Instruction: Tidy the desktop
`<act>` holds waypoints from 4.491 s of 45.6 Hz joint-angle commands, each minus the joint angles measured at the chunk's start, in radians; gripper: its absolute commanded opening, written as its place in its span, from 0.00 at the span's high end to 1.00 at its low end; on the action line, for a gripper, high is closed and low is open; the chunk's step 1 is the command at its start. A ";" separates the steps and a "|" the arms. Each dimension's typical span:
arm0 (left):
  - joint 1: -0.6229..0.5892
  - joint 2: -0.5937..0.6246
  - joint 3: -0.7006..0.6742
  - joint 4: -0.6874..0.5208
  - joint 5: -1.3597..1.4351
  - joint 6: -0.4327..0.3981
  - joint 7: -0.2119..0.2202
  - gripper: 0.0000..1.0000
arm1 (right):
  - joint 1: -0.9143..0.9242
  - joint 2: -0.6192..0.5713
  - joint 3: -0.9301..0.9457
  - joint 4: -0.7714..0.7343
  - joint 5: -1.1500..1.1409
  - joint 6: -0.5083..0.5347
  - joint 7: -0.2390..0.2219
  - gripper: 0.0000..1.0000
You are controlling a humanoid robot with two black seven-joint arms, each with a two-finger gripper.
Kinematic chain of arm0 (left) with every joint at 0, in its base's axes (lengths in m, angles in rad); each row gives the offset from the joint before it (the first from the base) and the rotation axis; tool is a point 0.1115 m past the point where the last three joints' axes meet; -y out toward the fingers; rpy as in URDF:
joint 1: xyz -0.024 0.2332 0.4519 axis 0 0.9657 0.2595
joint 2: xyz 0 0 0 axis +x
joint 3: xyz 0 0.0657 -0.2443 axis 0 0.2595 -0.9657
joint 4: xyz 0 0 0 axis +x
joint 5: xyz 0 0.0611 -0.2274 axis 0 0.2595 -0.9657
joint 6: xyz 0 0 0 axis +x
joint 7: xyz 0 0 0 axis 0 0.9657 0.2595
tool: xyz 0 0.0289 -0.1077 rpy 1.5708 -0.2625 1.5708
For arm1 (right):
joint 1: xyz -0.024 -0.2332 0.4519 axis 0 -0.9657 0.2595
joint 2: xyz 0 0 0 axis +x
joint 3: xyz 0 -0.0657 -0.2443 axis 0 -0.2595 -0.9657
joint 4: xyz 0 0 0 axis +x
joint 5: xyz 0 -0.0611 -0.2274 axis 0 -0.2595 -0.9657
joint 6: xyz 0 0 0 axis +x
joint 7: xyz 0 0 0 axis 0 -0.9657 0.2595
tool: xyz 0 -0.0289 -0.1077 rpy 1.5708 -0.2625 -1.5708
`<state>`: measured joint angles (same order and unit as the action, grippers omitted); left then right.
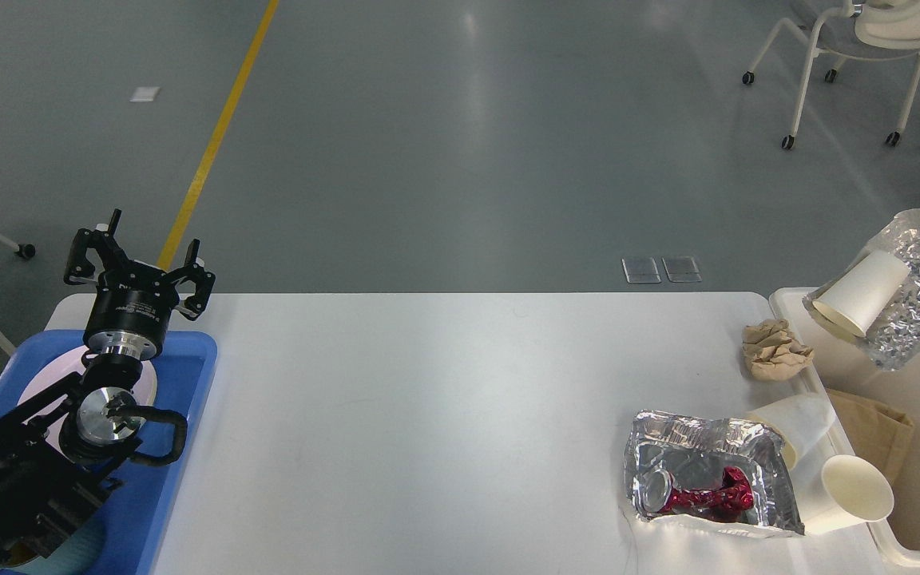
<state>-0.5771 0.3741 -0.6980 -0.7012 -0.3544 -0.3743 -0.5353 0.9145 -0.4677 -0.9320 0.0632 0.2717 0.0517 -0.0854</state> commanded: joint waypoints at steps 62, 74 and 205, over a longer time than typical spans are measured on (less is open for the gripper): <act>0.000 0.000 0.000 0.000 0.000 0.000 0.000 0.03 | 0.733 0.053 -0.039 0.838 -0.196 0.190 0.010 0.00; 0.000 0.000 0.000 0.000 0.000 0.000 0.000 0.03 | 1.102 0.116 -0.067 1.358 -0.316 0.292 0.009 0.00; 0.000 0.000 0.000 0.000 0.000 0.000 0.000 0.03 | 0.374 -0.028 -0.206 1.212 -0.448 -0.202 0.044 1.00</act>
<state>-0.5769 0.3742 -0.6980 -0.7011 -0.3543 -0.3743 -0.5354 1.2742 -0.4886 -1.1373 1.2699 -0.1763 -0.1491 -0.0419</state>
